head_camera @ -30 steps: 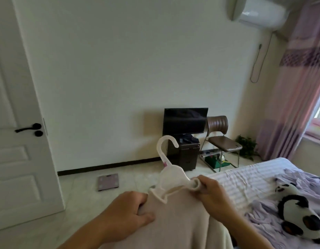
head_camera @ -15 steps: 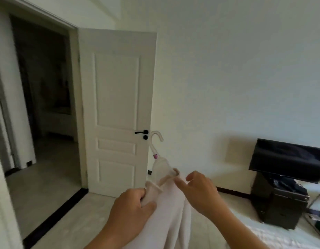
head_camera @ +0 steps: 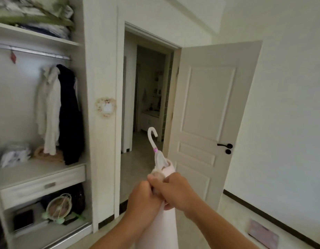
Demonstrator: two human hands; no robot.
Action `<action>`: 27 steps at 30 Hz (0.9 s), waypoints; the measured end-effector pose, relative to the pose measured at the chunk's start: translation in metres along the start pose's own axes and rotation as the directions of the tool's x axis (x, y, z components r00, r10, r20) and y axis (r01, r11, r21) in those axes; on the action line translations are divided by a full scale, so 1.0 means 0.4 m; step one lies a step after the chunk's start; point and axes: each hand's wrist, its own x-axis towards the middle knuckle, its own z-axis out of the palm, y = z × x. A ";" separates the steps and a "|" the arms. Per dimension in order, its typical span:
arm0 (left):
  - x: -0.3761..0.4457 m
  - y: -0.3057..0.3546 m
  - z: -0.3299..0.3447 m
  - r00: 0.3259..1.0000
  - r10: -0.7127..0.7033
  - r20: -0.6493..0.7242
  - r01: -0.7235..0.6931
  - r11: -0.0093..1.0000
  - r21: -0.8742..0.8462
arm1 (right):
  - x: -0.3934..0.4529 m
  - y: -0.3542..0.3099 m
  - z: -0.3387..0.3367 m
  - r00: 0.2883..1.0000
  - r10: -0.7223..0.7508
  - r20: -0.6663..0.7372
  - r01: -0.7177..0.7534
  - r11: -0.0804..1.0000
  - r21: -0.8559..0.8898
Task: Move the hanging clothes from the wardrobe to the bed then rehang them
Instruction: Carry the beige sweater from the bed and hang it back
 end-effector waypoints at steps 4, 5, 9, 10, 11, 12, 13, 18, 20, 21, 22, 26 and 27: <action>0.042 -0.049 -0.101 0.996 0.012 0.089 -0.005 0.997 -0.078 | 0.085 -0.076 0.087 1.000 -0.013 -0.006 0.012 1.000 -0.024; 0.056 -0.063 -0.129 0.993 0.024 0.118 -0.013 0.996 -0.092 | 0.112 -0.092 0.106 1.000 -0.008 -0.013 0.008 1.000 -0.030; 0.119 -0.116 -0.247 0.951 0.066 0.302 -0.011 0.983 -0.182 | 0.222 -0.139 0.183 0.999 -0.017 -0.036 0.015 0.999 -0.048; 0.134 -0.130 -0.279 0.937 0.078 0.341 -0.009 0.979 -0.202 | 0.247 -0.147 0.204 0.999 -0.026 -0.041 0.023 0.998 -0.060; 0.150 -0.147 -0.313 0.930 0.095 0.356 -0.021 0.978 -0.206 | 0.267 -0.156 0.223 0.998 -0.040 -0.046 0.036 0.996 -0.083; 0.170 -0.166 -0.347 0.935 0.111 0.338 -0.044 0.979 -0.200 | 0.287 -0.164 0.241 0.997 -0.059 -0.045 0.053 0.993 -0.110; 0.193 -0.187 -0.383 0.953 0.121 0.278 -0.072 0.981 -0.181 | 0.305 -0.173 0.259 0.997 -0.075 -0.035 0.070 0.989 -0.127; 0.373 -0.306 -0.569 0.991 0.089 -0.099 -0.088 0.996 0.021 | 0.394 -0.227 0.326 0.988 -0.125 0.087 0.138 0.977 -0.163; 0.463 -0.372 -0.631 0.992 0.061 -0.112 -0.044 0.988 0.147 | 0.432 -0.249 0.343 0.984 -0.141 0.112 0.161 0.969 -0.186; 0.500 -0.395 -0.655 0.993 0.052 -0.107 -0.030 0.980 0.195 | 0.453 -0.257 0.350 0.982 -0.151 0.116 0.172 0.964 -0.201; 0.537 -0.416 -0.676 0.994 0.051 -0.099 -0.026 0.972 0.233 | 0.475 -0.266 0.355 0.979 -0.166 0.117 0.189 0.958 -0.217; 0.678 -0.485 -0.722 0.994 0.105 -0.036 -0.088 0.941 0.326 | 0.583 -0.303 0.370 0.952 -0.268 0.147 0.298 0.921 -0.249; 0.712 -0.499 -0.731 0.994 0.109 -0.029 -0.094 0.943 0.318 | 0.615 -0.314 0.372 0.941 -0.296 0.164 0.329 0.914 -0.236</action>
